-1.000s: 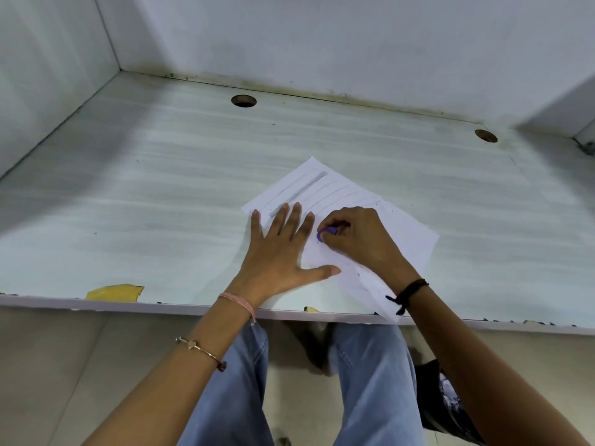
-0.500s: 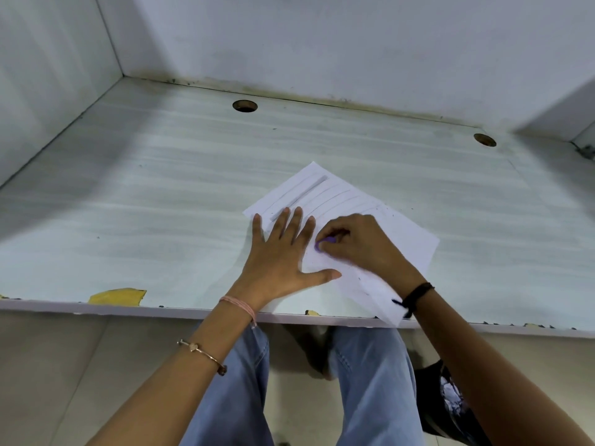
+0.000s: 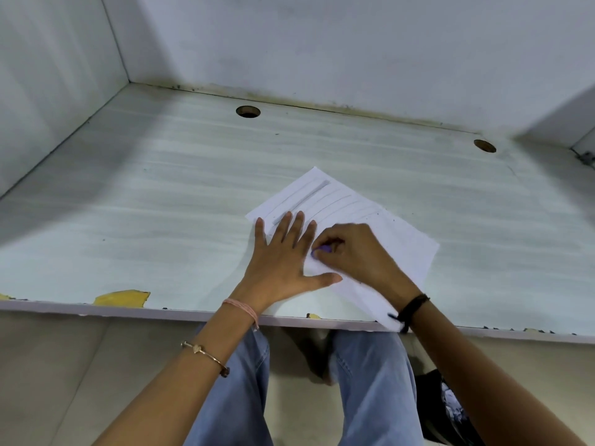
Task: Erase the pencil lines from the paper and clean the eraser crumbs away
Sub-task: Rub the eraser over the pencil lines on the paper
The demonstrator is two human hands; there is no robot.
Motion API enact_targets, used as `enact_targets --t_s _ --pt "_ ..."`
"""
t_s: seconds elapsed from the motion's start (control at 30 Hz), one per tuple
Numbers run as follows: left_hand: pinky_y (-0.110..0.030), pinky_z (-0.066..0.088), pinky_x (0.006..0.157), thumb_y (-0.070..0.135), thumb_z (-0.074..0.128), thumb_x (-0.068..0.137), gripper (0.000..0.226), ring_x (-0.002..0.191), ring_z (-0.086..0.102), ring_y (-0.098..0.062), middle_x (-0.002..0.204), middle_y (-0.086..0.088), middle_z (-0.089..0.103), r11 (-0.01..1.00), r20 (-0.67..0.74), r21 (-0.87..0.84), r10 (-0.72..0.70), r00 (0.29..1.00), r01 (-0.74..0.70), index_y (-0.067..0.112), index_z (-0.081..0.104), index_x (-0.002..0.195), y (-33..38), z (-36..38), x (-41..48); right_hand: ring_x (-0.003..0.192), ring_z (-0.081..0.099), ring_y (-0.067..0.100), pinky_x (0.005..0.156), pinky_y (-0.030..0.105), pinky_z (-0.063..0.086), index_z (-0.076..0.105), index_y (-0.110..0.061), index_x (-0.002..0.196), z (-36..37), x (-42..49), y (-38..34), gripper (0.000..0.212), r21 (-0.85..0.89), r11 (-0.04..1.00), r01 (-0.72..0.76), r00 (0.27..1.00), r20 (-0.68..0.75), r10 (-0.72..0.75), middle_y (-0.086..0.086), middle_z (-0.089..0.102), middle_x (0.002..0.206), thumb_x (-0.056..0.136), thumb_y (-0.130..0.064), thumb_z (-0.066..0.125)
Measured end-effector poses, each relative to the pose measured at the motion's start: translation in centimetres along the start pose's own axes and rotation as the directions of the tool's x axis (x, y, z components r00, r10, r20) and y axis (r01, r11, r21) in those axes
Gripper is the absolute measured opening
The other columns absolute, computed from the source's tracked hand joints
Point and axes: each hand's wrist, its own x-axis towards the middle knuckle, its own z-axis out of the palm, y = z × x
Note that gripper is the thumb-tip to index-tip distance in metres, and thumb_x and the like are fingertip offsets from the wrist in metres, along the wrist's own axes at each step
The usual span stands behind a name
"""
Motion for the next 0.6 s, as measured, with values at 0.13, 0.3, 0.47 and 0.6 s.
enact_targets --t_s 0.13,0.3,0.47,0.6 --pt "-0.061 -0.015 0.114 0.093 0.017 0.071 0.11 0.148 -0.022 -0.017 0.162 -0.001 -0.019 1.0 0.015 -0.015 -0.007 1.0 0.007 0.028 -0.009 0.156 0.0 -0.1 -0.2 0.066 0.058 0.001 0.062 0.01 0.041 0.075 -0.019 0.079 -1.0 0.5 1.7 0.006 0.011 0.999 -0.047 0.999 -0.021 0.047 -0.006 0.069 0.075 0.077 -0.014 0.073" --pt "-0.061 -0.016 0.114 0.089 0.02 0.075 0.107 0.147 -0.025 -0.017 0.161 -0.001 -0.023 1.0 0.015 -0.028 -0.006 1.0 0.007 0.027 -0.012 0.156 0.1 -0.3 -0.2 0.061 0.056 0.003 0.056 0.006 0.04 0.074 -0.014 0.078 -1.7 1.6 4.2 0.007 0.06 0.981 -0.183 0.961 -0.198 0.192 -0.002 0.069 0.076 0.079 -0.009 0.069" --pt "-0.059 -0.014 0.115 0.093 0.015 0.069 0.111 0.151 -0.009 -0.019 0.165 -0.003 0.0 0.998 -0.04 -0.053 -0.025 0.999 0.022 0.024 0.011 0.156 0.5 -0.5 0.5 0.067 0.056 -0.001 0.065 0.005 0.042 0.074 -0.014 0.082 -1.4 0.9 4.1 0.008 0.071 0.982 -0.174 0.956 -0.227 0.186 -0.013 0.062 0.074 0.081 -0.007 0.069" --pt "-0.047 -0.008 0.121 0.098 0.024 0.064 0.114 0.151 0.002 -0.018 0.161 -0.004 0.019 0.99 -0.14 -0.128 0.041 0.989 -0.059 0.022 0.031 0.148 0.7 -0.4 2.2 0.065 0.055 0.004 0.065 0.009 0.042 0.074 -0.012 0.083 -1.4 0.8 3.9 0.01 0.044 0.983 -0.176 0.964 -0.194 0.181 -0.004 0.065 0.078 0.079 -0.005 0.068"
